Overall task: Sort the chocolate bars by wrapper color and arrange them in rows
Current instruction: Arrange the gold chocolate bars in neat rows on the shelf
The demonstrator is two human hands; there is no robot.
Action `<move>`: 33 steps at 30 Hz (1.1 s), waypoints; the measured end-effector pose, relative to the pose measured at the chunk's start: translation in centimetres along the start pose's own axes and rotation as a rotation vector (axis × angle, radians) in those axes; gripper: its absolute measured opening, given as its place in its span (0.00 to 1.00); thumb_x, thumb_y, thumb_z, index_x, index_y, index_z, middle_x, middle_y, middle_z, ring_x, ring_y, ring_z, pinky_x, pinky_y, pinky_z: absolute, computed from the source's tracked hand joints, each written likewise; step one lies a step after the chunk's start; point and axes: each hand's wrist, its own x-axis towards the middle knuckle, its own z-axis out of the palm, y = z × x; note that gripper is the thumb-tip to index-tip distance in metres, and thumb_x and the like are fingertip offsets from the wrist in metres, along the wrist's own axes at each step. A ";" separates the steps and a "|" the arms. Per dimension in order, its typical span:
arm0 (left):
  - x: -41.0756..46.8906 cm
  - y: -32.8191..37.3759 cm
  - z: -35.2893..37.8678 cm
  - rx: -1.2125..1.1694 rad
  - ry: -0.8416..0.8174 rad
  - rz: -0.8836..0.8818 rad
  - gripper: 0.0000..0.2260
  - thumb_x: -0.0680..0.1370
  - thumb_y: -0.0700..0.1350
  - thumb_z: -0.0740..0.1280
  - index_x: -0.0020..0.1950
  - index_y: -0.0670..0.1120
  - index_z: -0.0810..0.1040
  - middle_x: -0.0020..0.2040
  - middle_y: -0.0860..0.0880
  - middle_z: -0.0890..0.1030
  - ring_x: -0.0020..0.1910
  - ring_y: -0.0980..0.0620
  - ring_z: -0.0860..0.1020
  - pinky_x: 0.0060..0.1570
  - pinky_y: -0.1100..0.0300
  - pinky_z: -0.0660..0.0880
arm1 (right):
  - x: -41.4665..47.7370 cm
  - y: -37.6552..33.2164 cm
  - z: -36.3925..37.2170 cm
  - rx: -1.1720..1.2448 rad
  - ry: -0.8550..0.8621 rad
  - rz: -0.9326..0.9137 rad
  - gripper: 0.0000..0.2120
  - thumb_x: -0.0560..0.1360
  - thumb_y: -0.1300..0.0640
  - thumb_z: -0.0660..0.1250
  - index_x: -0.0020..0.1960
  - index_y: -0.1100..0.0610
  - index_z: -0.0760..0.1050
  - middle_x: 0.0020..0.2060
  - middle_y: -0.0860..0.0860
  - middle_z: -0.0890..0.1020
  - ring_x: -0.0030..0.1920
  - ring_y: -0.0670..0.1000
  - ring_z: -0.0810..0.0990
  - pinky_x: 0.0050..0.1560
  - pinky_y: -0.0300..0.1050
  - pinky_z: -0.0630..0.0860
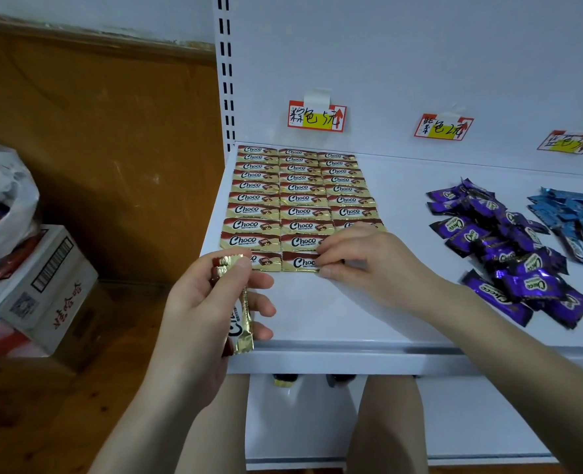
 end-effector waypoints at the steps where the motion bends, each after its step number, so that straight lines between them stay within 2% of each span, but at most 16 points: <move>1: 0.0 0.0 0.0 0.001 -0.002 0.001 0.07 0.78 0.44 0.62 0.55 0.46 0.76 0.36 0.49 0.82 0.26 0.55 0.77 0.21 0.64 0.73 | 0.0 0.0 0.0 0.006 0.000 0.007 0.07 0.68 0.56 0.69 0.43 0.58 0.83 0.45 0.49 0.82 0.49 0.44 0.74 0.53 0.29 0.64; 6: 0.0 0.0 0.0 0.007 -0.008 0.003 0.08 0.78 0.44 0.62 0.55 0.46 0.75 0.37 0.48 0.82 0.26 0.55 0.77 0.21 0.64 0.73 | 0.0 -0.1 -0.3 0.026 -0.028 0.047 0.10 0.69 0.53 0.68 0.45 0.57 0.83 0.48 0.49 0.81 0.50 0.41 0.73 0.55 0.33 0.64; 12: 0.0 -0.1 -0.1 0.003 -0.016 0.007 0.08 0.78 0.44 0.62 0.55 0.45 0.76 0.37 0.48 0.82 0.27 0.55 0.77 0.21 0.64 0.73 | 0.1 -0.2 -0.3 -0.009 -0.036 0.037 0.10 0.69 0.53 0.68 0.44 0.57 0.83 0.46 0.49 0.83 0.49 0.46 0.76 0.54 0.36 0.67; 22: -0.3 0.0 0.0 -0.009 -0.018 -0.006 0.08 0.78 0.44 0.62 0.55 0.45 0.76 0.36 0.48 0.83 0.27 0.54 0.78 0.22 0.63 0.74 | 0.2 -0.6 -0.6 -0.031 -0.046 0.035 0.10 0.69 0.54 0.67 0.44 0.58 0.83 0.46 0.52 0.83 0.48 0.42 0.73 0.55 0.32 0.63; 28: 0.6 0.5 0.2 -0.187 0.034 -0.224 0.09 0.81 0.39 0.56 0.52 0.47 0.75 0.34 0.45 0.84 0.30 0.50 0.83 0.23 0.58 0.77 | 0.2 -0.6 -0.6 -0.054 -0.065 0.035 0.10 0.68 0.55 0.67 0.44 0.58 0.83 0.45 0.52 0.83 0.50 0.44 0.72 0.55 0.26 0.61; 33: 0.3 0.5 0.1 -0.175 0.028 -0.208 0.12 0.81 0.37 0.54 0.55 0.47 0.75 0.37 0.45 0.84 0.33 0.48 0.84 0.25 0.57 0.78 | 0.4 -0.8 -0.9 -0.062 -0.074 0.045 0.12 0.69 0.53 0.67 0.47 0.59 0.83 0.46 0.51 0.83 0.48 0.44 0.73 0.54 0.25 0.60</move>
